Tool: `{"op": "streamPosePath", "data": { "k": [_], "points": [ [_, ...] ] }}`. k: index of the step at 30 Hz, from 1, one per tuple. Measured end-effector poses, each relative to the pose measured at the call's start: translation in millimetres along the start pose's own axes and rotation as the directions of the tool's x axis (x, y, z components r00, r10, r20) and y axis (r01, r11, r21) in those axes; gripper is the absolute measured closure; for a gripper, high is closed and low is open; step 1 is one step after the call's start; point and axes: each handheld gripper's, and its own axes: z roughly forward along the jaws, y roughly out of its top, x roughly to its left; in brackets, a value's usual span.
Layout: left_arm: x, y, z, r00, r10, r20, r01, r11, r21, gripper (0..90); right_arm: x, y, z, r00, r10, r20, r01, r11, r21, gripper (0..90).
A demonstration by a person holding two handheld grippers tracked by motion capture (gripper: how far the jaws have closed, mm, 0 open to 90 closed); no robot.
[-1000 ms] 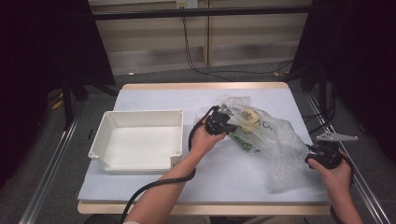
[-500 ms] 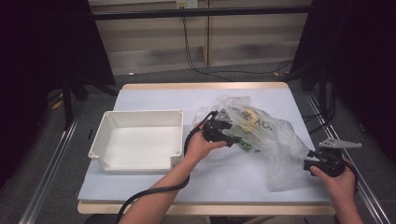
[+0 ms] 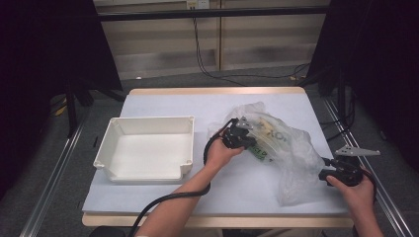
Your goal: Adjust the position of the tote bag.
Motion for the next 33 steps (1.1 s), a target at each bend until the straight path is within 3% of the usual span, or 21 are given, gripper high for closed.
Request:
{"op": "streamPosePath", "data": {
  "k": [2, 3, 4, 7, 15, 20, 29, 33],
  "points": [
    [-4.8, 1.7, -3.3, 0.9998, 0.018, -0.013, -0.018, 0.9995, 0.025, 90.0, 0.4, -0.9, -0.6, 1.0, 0.0, -0.004, 0.001, 1.0, 0.005, 38.9],
    [-6.9, 1.9, -6.1, 0.9999, 0.011, 0.0, -0.011, 0.9993, 0.036, 90.0, 0.6, -1.5, -1.1, 1.0, -0.003, -0.006, 0.003, 1.0, 0.009, 38.6],
    [-8.3, 0.3, -10.4, 0.9988, -0.043, 0.022, 0.043, 0.9988, 0.022, 90.0, 0.8, -2.6, -2.3, 1.0, -0.003, 0.001, 0.003, 1.0, 0.011, 38.2],
    [-10.7, -1.7, -16.8, 0.9962, -0.073, 0.047, 0.072, 0.997, 0.03, 90.0, 0.9, -2.8, -4.2, 1.0, 0.004, 0.002, -0.004, 1.0, 0.015, 37.3],
    [-19.5, -5.1, -38.4, 0.9955, -0.071, 0.062, 0.068, 0.9961, 0.056, 90.0, -4.6, -1.3, -12.2, 0.9999, 0.002, 0.017, -0.002, 1.0, 0.018, 35.4],
    [-23.3, -7.6, -42.5, 0.9926, -0.081, 0.09, 0.077, 0.9959, 0.046, 90.0, -8.9, -1.0, -19.3, 0.9994, 0.008, 0.032, -0.008, 1.0, 0.018, 34.7],
    [-28.6, -10.7, -51.6, 0.9957, -0.061, 0.07, 0.055, 0.9953, 0.08, 90.0, -17.6, 10.1, -27.7, 0.9984, 0.001, 0.057, -0.002, 1.0, 0.02, 34.3],
    [-28.8, -14.5, -54.7, 0.9955, -0.068, 0.065, 0.064, 0.9958, 0.066, 90.0, -19.8, 14.4, -27.7, 0.9982, 0.011, 0.058, -0.011, 1.0, 0.016, 34.3]
  ]
}}
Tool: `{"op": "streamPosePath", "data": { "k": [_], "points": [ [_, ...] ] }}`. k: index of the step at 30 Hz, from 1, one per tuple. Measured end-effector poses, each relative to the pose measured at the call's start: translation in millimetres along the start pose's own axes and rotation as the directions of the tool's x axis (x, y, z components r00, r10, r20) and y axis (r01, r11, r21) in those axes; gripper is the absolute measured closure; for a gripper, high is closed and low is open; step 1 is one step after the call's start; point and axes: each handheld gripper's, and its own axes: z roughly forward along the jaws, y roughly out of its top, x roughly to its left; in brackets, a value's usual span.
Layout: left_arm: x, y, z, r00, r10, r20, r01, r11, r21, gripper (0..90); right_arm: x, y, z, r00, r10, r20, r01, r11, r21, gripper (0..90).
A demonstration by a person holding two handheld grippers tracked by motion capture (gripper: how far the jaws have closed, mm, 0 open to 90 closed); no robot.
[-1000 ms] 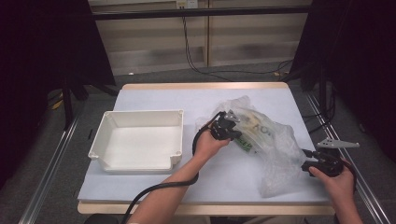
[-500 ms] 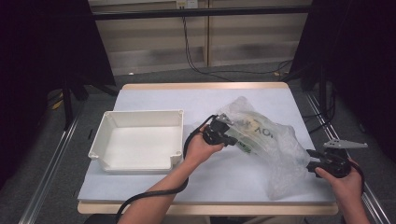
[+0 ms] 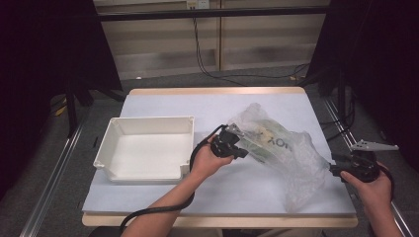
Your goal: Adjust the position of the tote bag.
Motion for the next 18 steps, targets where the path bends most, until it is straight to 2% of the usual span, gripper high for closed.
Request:
{"op": "streamPosePath", "data": {
  "k": [5, 7, 9, 11, 12, 15, 18],
  "points": [
    [-0.5, -3.7, -6.5, 0.9998, 0.007, -0.016, -0.006, 0.9995, 0.03, 90.0, -1.7, 7.2, 1.6, 1.0, -0.008, 0.006, 0.008, 1.0, 0.013, 34.3],
    [-0.6, -5.1, -9.3, 0.9998, 0.004, -0.022, -0.004, 0.9998, 0.019, 90.0, -2.3, 9.4, 2.5, 0.9999, -0.007, 0.011, 0.007, 1.0, 0.016, 34.7],
    [0.8, -5.0, -14.6, 0.9993, 0.009, -0.036, -0.007, 0.9992, 0.039, 90.0, -3.4, 11.2, 3.6, 0.9999, -0.008, 0.012, 0.008, 1.0, 0.021, 34.8],
    [1.8, -6.5, -16.3, 0.9995, -0.006, -0.03, 0.006, 0.9999, 0.008, 90.0, -4.2, 12.7, 4.7, 0.9999, -0.004, 0.015, 0.003, 1.0, 0.022, 35.1],
    [2.1, -6.4, -18.1, 0.9992, -0.004, -0.04, 0.005, 0.9999, 0.014, 90.0, -5.0, 13.6, 5.4, 0.9999, -0.007, 0.015, 0.007, 1.0, 0.02, 35.3],
    [3.0, -6.9, -20.3, 0.9994, -0.012, -0.033, 0.012, 0.9999, -0.003, 90.0, -5.3, 15.6, 7.7, 0.9998, -0.006, 0.017, 0.006, 1.0, 0.022, 36.2],
    [2.8, -6.4, -22.2, 0.9995, -0.004, -0.031, 0.004, 1.0, 0.001, 90.0, -5.1, 18.9, 8.9, 0.9996, -0.007, 0.026, 0.007, 1.0, 0.029, 36.5]
  ]
}}
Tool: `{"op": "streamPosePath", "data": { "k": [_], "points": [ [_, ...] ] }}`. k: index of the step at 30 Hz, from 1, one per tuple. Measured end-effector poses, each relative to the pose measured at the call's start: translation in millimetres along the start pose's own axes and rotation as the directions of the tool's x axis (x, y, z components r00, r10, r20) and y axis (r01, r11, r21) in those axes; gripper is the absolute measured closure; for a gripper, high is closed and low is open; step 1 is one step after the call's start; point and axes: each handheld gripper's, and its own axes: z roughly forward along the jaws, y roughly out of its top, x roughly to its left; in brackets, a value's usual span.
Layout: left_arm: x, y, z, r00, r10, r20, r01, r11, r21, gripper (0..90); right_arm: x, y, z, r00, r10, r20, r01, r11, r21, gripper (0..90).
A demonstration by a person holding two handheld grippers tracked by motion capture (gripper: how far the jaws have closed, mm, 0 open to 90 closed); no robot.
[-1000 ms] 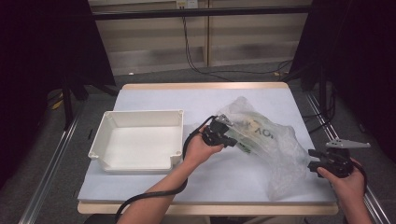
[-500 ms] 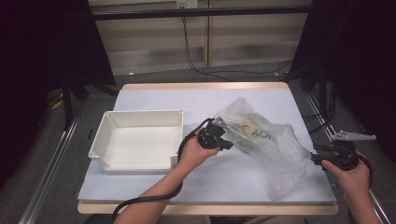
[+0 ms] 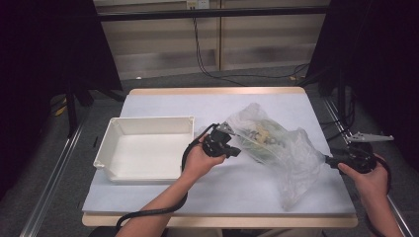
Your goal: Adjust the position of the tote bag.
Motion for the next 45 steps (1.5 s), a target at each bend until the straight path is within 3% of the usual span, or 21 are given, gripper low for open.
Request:
{"op": "streamPosePath", "data": {
  "k": [13, 19, 24, 27, 30, 35, 42, 45],
  "points": [
    [-1.5, 1.6, -1.5, 1.0, -0.007, 0.003, 0.007, 0.9999, -0.008, 90.0, -1.0, 17.4, -10.1, 0.9994, -0.024, 0.025, 0.024, 1.0, 0.003, 36.9],
    [0.6, 1.9, -5.2, 0.9999, -0.003, -0.016, 0.003, 0.9999, -0.01, 90.0, -1.5, 14.0, -9.8, 0.9996, -0.019, 0.02, 0.019, 1.0, 0.001, 36.9],
    [3.2, 1.6, -8.5, 0.9996, -0.024, -0.017, 0.023, 0.9989, -0.04, 90.0, -3.8, 7.6, -7.8, 0.9998, -0.008, 0.017, 0.008, 1.0, 0.0, 37.0],
    [4.3, 1.3, -11.6, 0.9986, -0.035, -0.04, 0.033, 0.9982, -0.051, 90.0, -5.4, 5.6, -9.0, 0.9997, 0.0, 0.023, 0.0, 1.0, 0.004, 37.1],
    [4.8, 1.0, -11.7, 0.9989, -0.037, -0.03, 0.035, 0.998, -0.052, 90.0, -8.0, 6.2, -11.5, 0.9996, 0.001, 0.027, -0.001, 1.0, 0.003, 37.2],
    [3.2, 1.1, -8.5, 0.9997, -0.019, -0.018, 0.018, 0.9992, -0.036, 90.0, -4.7, 16.2, -11.9, 0.9996, -0.014, 0.027, 0.014, 1.0, -0.004, 37.5],
    [1.8, 1.8, -6.6, 0.9997, -0.023, -0.006, 0.023, 0.9988, -0.044, 90.0, 4.2, 37.9, -7.7, 0.9985, -0.045, 0.033, 0.045, 0.999, -0.008, 37.3],
    [2.0, 2.6, -7.1, 0.9999, -0.014, -0.007, 0.014, 0.999, -0.042, 90.0, 9.0, 45.6, -4.1, 0.9986, -0.052, 0.012, 0.052, 0.998, -0.021, 37.3]
  ]
}}
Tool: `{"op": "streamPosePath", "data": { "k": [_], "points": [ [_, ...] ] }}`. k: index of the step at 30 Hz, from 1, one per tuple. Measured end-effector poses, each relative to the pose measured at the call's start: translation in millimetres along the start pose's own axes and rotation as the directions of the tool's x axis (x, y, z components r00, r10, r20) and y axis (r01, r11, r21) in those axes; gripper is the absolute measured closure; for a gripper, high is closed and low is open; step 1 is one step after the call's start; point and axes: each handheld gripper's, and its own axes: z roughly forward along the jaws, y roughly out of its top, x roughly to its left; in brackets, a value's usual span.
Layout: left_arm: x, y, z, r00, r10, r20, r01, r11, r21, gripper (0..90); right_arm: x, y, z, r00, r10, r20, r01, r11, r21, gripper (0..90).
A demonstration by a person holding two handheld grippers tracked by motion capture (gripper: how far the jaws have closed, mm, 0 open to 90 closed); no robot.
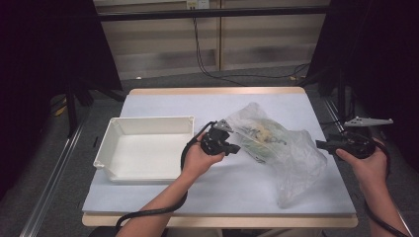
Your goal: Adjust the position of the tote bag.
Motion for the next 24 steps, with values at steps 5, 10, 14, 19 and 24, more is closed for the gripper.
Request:
{"op": "streamPosePath", "data": {
  "k": [5, 10, 14, 19, 24],
  "points": [
    [-1.8, 0.4, 1.3, 1.0, -0.005, 0.003, 0.005, 1.0, -0.004, 90.0, 11.6, 11.2, 7.3, 0.9995, -0.022, -0.024, 0.022, 1.0, 0.0, 37.3],
    [-2.0, 1.4, 3.3, 1.0, 0.004, 0.002, -0.004, 1.0, -0.001, 90.0, 20.8, 21.9, 12.5, 0.9981, -0.019, -0.058, 0.017, 1.0, -0.024, 36.6],
    [-3.3, 2.3, 5.5, 1.0, 0.007, 0.005, -0.007, 1.0, 0.004, 90.0, 30.7, 32.7, 17.3, 0.996, -0.023, -0.087, 0.02, 0.999, -0.039, 35.9],
    [-5.1, 3.6, 8.1, 0.9999, 0.01, 0.005, -0.01, 0.9999, 0.009, 90.0, 49.1, 45.9, 23.7, 0.9894, -0.05, -0.136, 0.045, 0.998, -0.042, 36.3],
    [-7.3, 5.5, 9.5, 0.9998, 0.014, 0.013, -0.014, 0.9999, 0.005, 90.0, 67.4, 54.5, 31.4, 0.9786, -0.076, -0.191, 0.068, 0.996, -0.052, 35.2]
  ]
}}
